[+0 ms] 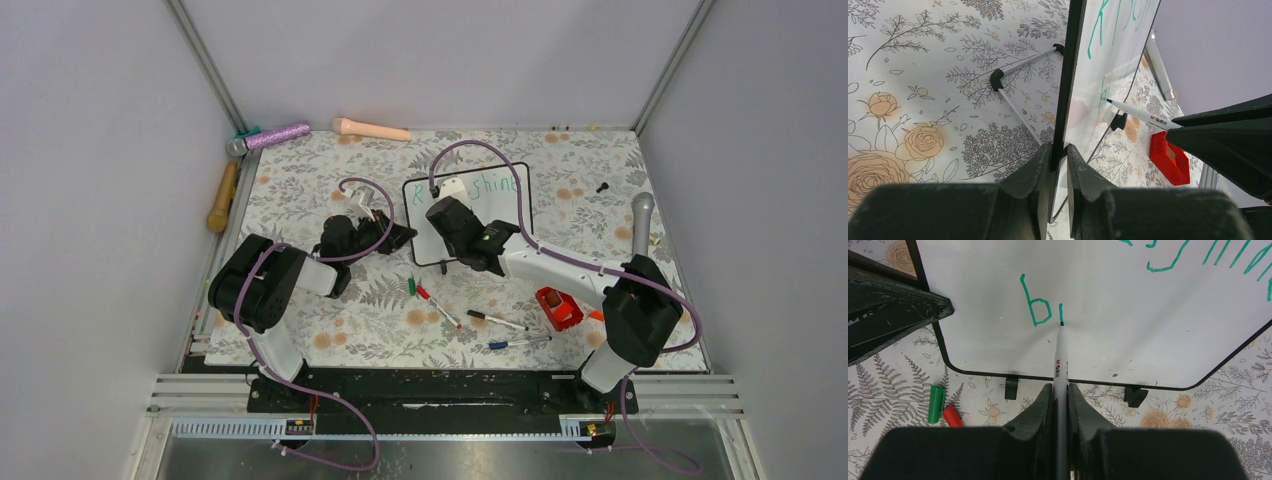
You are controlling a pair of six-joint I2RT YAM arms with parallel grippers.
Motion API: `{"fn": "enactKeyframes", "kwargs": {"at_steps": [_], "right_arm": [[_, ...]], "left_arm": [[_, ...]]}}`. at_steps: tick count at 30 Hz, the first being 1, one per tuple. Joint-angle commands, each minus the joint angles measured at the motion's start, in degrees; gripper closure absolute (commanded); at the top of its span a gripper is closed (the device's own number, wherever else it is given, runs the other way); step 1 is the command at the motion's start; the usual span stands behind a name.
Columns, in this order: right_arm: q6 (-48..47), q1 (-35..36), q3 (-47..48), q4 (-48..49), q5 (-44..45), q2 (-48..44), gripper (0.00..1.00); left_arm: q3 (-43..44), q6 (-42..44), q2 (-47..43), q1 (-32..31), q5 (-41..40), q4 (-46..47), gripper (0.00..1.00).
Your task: Write a sentence on the whiteboard
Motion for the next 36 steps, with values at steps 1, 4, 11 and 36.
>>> {"fn": "enactKeyframes", "kwargs": {"at_steps": [1,4,11,36], "right_arm": [[0.47,0.30,0.34,0.18,0.42,-0.82,1.00],[-0.19,0.30,1.20,0.20,1.06,-0.82,1.00],[-1.43,0.30,3.42,0.20,1.91,-0.33,1.00],[-2.01,-0.05,4.01,-1.05,2.08,0.62,1.00]], "left_arm": [[1.03,0.55,-0.31,0.32,-0.94,1.89,1.00],[0.98,0.49,-0.29,0.29,-0.92,1.85,1.00],[0.93,0.51,-0.31,0.33,-0.86,1.87,1.00],[0.92,0.53,-0.30,0.33,-0.98,1.86,1.00]]}}
